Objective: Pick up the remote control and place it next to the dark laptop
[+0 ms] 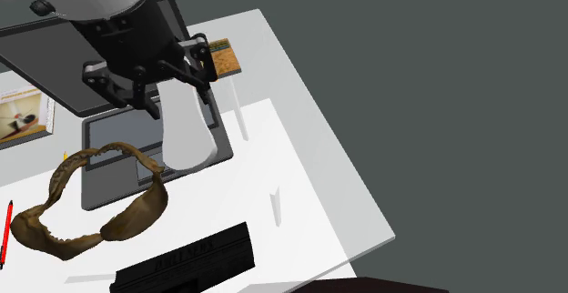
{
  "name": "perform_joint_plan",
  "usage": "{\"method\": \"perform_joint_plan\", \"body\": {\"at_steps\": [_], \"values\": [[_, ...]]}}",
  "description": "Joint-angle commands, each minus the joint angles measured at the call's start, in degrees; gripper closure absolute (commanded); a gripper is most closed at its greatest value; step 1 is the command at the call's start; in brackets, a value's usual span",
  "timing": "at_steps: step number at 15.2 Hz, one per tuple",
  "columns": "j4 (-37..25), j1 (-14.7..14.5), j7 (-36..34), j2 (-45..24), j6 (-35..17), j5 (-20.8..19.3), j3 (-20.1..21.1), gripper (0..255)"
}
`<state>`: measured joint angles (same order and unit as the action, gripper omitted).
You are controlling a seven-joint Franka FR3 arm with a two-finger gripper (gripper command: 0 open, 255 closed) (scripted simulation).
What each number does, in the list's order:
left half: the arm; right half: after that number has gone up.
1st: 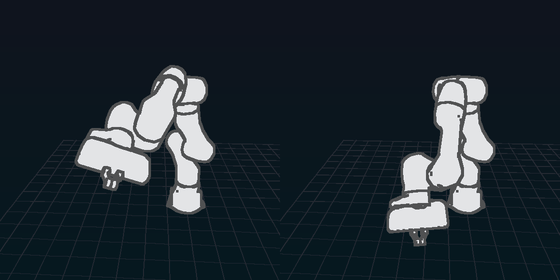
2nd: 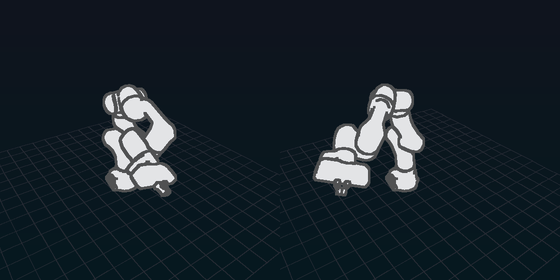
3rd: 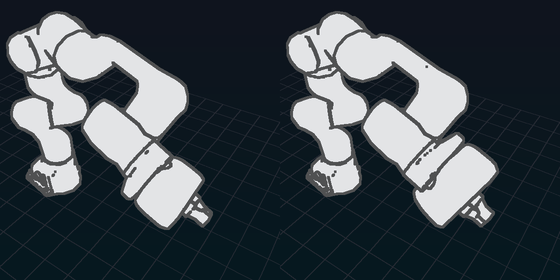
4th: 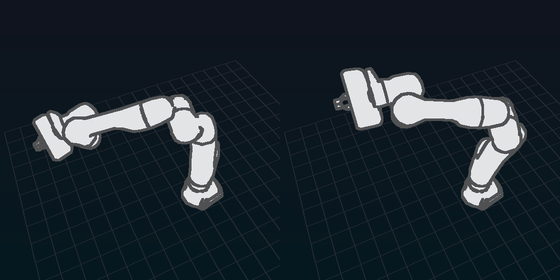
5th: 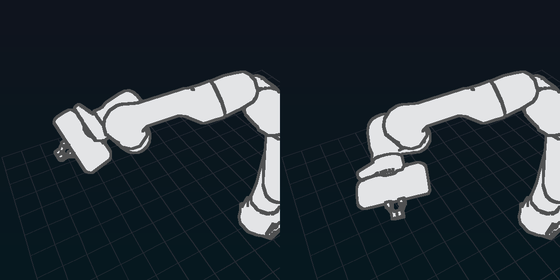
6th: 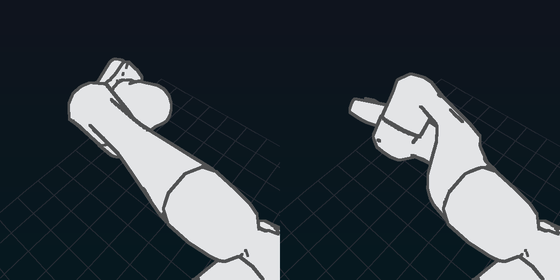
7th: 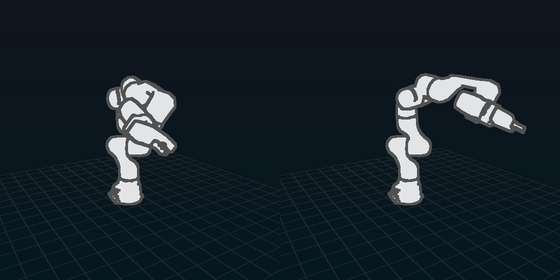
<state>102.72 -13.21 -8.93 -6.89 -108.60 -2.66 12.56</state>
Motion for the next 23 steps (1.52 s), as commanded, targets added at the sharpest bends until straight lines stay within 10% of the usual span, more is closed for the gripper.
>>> {"method": "perform_joint_plan", "body": {"at_steps": [1,23], "values": [[1.01,-0.01,-0.09,-0.34,-1.40,-0.11,-0.01,255],[10.75,-0.30,-1.56,-6.31,-16.93,-2.00,-0.39,255]]}}
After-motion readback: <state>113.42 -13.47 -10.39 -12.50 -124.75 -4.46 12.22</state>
